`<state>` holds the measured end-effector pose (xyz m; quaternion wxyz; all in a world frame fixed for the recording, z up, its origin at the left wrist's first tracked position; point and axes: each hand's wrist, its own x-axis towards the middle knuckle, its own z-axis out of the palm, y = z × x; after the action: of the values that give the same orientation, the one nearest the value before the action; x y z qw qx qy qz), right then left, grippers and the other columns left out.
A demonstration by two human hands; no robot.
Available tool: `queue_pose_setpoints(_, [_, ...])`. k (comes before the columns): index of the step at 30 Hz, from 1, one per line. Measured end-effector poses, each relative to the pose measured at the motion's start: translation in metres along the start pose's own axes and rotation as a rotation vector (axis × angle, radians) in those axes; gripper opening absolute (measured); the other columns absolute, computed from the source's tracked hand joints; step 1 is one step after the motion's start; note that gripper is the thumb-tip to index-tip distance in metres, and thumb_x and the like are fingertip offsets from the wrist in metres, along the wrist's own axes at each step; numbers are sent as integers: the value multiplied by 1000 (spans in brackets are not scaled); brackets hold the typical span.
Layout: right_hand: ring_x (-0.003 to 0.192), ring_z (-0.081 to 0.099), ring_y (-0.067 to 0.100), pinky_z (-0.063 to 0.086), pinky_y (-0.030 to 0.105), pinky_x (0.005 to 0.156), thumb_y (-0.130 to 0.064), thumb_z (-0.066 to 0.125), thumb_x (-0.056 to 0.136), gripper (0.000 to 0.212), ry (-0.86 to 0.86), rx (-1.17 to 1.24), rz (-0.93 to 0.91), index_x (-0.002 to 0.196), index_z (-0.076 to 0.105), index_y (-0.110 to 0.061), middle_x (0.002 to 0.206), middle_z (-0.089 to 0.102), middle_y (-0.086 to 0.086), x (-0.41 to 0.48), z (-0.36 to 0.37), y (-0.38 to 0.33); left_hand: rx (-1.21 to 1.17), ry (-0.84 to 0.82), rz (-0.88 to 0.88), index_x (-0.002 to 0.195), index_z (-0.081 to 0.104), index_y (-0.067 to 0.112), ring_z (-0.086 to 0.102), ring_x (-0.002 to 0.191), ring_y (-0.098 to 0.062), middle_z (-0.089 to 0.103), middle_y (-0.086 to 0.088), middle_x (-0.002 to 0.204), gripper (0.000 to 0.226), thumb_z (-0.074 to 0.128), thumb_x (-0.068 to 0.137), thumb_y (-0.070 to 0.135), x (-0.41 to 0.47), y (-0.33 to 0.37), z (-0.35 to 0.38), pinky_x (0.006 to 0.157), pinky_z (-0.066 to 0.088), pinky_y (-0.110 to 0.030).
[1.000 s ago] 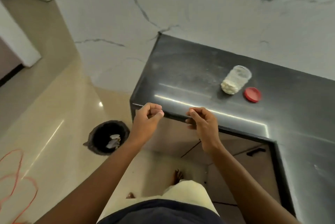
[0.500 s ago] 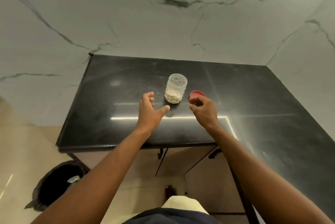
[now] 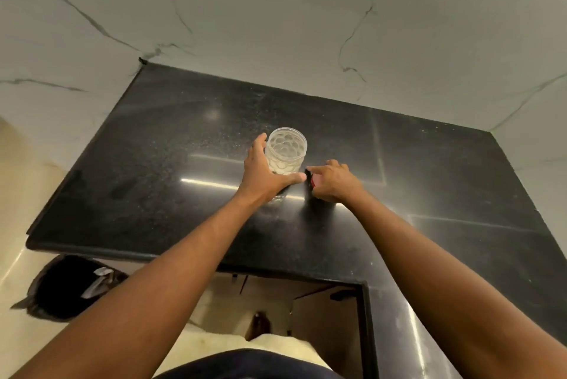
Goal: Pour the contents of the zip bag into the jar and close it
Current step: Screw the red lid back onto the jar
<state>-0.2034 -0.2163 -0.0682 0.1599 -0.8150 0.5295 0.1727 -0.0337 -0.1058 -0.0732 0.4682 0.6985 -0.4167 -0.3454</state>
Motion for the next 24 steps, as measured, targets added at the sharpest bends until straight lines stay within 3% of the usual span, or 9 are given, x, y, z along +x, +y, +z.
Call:
queue_pose_setpoints(3, [117, 59, 33, 52, 41, 93, -47, 69, 71, 64, 138, 115, 13, 134, 58, -43, 131, 57, 9, 0, -7, 2, 6, 15, 19, 160, 25, 23, 43, 145, -22, 43, -4, 158, 130, 100, 56, 49, 4, -3, 0, 118, 43, -44])
queue_pose_setpoints(6, [110, 60, 24, 55, 42, 94, -53, 76, 67, 83, 346, 498, 52, 143, 47, -35, 130, 53, 2, -10, -21, 4, -10, 14, 39, 157, 33, 24, 47, 142, -18, 48, 0, 156, 121, 99, 60, 51, 5, -6, -2, 116, 46, -41])
queue_pose_setpoints(9, [112, 59, 19, 54, 36, 91, -44, 82, 72, 72, 516, 956, 8, 136, 53, -30, 130, 54, 0, -22, -39, 0, -23, 4, 60, 150, 41, 28, 54, 133, -13, 55, 5, 148, 108, 99, 62, 48, 4, -8, -4, 111, 51, -38])
queue_pose_setpoints(12, [107, 59, 14, 54, 31, 82, -43, 84, 72, 65, 564, 1172, -37, 126, 52, -27, 122, 57, -1, -35, -51, -15, -40, -4, 55, 149, 41, 30, 58, 131, -15, 58, 6, 145, 109, 99, 59, 51, 5, -7, -4, 109, 53, -38])
queue_pose_setpoints(15, [95, 58, 12, 48, 25, 70, -50, 79, 73, 58, 599, 1130, -77, 115, 53, -20, 111, 59, 1, -41, -54, -32, -62, 9, 48, 149, 41, 31, 60, 129, -15, 60, 6, 142, 113, 99, 56, 55, 8, -9, -2, 107, 55, -41])
queue_pose_setpoints(20, [96, 60, 14, 46, 21, 68, -45, 84, 76, 47, 576, 856, -221, 100, 54, -19, 108, 62, 0, -41, -49, -50, -46, 17, 45, 148, 43, 31, 66, 122, -15, 62, 5, 138, 103, 96, 61, 48, 10, -4, 2, 102, 59, -43])
queue_pose_setpoints(24, [103, 55, 15, 48, 28, 75, -55, 77, 75, 53, 531, 489, -329, 112, 54, -25, 118, 61, -5, -39, -43, -59, 32, 47, 76, 138, 50, 37, 68, 111, -13, 66, 10, 128, 86, 93, 65, 44, 14, -6, 3, 93, 61, -44])
